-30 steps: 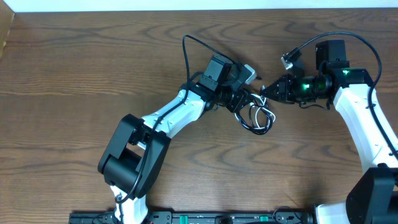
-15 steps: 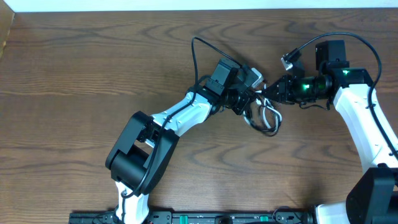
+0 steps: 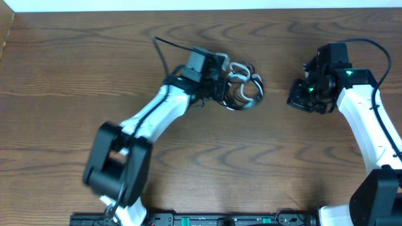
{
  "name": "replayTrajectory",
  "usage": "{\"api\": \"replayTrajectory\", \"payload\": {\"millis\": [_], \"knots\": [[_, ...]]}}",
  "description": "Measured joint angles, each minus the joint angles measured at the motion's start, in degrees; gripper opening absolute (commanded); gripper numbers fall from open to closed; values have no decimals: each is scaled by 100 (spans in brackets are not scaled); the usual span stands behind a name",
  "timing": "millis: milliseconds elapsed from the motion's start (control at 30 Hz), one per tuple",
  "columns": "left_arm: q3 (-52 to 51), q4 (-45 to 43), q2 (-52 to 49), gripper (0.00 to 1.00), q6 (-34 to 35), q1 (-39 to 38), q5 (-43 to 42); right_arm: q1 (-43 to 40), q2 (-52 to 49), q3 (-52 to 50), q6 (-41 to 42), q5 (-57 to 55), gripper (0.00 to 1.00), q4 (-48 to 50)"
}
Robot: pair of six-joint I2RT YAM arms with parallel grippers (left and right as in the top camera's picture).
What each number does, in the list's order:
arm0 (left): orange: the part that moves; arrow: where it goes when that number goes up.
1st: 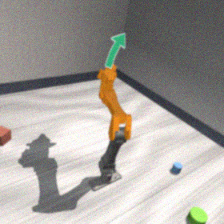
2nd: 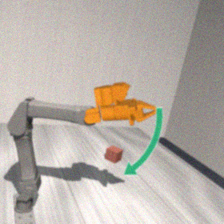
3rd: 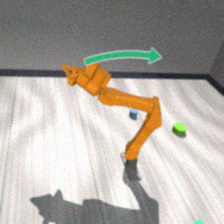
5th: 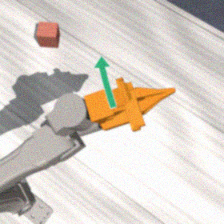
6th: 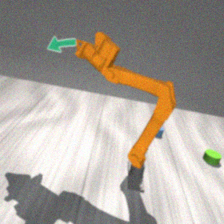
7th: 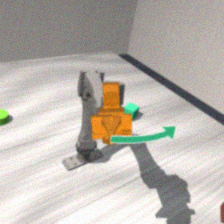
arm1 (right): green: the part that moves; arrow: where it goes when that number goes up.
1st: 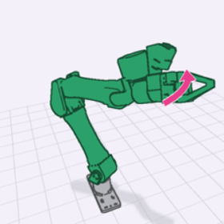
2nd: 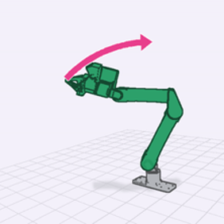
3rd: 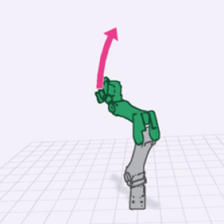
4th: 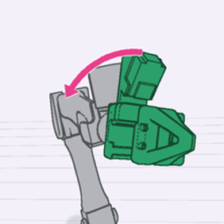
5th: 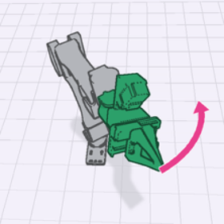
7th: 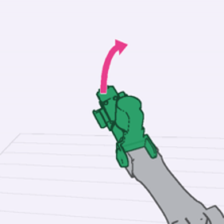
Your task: Untangle cables
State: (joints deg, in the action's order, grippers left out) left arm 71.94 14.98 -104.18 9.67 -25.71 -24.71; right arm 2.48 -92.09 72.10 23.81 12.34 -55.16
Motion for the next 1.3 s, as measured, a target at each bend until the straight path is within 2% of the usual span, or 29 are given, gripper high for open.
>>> {"api": "replayTrajectory", "payload": {"millis": [100,200,333,467,567,633,867,1100,1300], "knots": [[2,372,605,8,13,35,0,-4,0,-4,275,-789,1,-9],[2,680,1104,7,-7,39,-2,-22,0,-13,151,-901,12,243],[2,896,1419,7,-4,39,-2,2,0,-15,-745,509,25,807],[2,1086,1416,7,306,44,2,162,17,-15,-1399,2055,31,990],[2,1104,1416,7,614,44,28,393,190,-17,-1641,2656,37,1005],[2,1108,1416,7,855,44,74,577,457,-17,-1681,2870,37,1051],[2,1117,1416,8,1543,44,76,1075,802,-15,-807,2422,41,1556],[2,1121,1416,7,2024,44,-76,1711,201,-15,205,1606,43,2087],[2,1121,1416,7,2162,44,-234,2002,-308,-17,645,1134,44,2717]]}}
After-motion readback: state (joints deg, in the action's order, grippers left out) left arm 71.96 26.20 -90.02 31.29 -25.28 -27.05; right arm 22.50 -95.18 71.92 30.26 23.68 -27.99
